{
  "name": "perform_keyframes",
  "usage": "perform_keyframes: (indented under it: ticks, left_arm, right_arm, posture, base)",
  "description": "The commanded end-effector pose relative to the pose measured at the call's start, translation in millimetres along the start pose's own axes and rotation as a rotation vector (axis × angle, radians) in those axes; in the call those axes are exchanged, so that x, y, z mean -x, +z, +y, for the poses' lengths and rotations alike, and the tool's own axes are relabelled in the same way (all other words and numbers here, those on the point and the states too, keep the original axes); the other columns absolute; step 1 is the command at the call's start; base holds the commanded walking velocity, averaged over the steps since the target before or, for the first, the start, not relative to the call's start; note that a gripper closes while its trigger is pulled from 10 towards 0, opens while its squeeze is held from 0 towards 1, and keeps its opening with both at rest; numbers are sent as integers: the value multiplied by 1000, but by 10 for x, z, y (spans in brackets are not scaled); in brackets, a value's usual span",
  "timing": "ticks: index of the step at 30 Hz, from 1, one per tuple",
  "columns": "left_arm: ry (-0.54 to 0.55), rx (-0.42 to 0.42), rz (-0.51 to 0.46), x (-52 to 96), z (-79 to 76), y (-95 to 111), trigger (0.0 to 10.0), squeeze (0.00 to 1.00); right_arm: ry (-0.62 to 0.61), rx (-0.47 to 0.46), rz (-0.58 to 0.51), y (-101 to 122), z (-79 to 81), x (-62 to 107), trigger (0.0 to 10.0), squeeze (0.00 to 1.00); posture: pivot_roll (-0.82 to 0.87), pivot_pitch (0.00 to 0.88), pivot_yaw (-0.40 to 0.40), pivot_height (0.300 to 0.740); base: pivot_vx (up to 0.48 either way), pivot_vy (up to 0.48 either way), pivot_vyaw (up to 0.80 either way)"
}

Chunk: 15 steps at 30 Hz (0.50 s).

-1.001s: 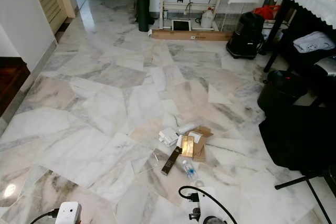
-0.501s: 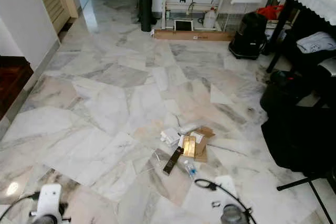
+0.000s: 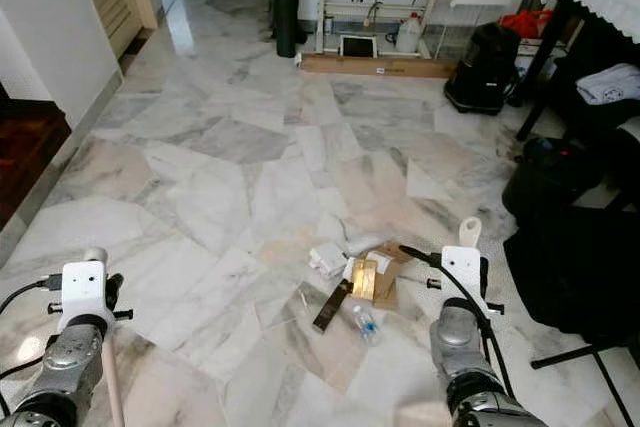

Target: Sweep floor

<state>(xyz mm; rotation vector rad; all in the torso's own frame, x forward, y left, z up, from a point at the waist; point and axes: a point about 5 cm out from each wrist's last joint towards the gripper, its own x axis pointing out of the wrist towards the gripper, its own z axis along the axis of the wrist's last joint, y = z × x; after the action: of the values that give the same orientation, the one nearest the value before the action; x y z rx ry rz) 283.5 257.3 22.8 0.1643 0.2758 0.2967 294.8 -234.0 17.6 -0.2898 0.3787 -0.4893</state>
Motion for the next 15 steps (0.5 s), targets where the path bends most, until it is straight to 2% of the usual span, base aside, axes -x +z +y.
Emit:
perform_keyframes:
  ticks: [1,7,10,13,15]
  left_arm:
    - [-19,11,-47,7,-75,55,10000,0]
    - [-45,31,-82,10,-126,101,10000,0]
    - [-67,64,-120,0,-150,171,10000,0]
    - [-89,80,-171,-21,-181,282,10000,0]
    - [-99,81,-185,-33,-192,321,10000,0]
  right_arm:
    - [-11,-24,11,-48,6,28,10000,0]
    - [-4,-13,34,-150,9,73,10000,0]
    - [20,-108,31,-140,26,81,10000,0]
    - [75,-189,-14,-37,79,69,10000,0]
    - [86,-198,-29,-2,86,60,10000,0]
  posture:
    - [9,16,-60,740]
    - [10,14,-60,740]
    - [10,9,-59,740]
    - [9,5,-59,740]
    - [10,3,-60,740]
  base:
    - [0,0,0]
    - [0,0,0]
    - [0,0,0]
    - [0,0,0]
    - [0,0,0]
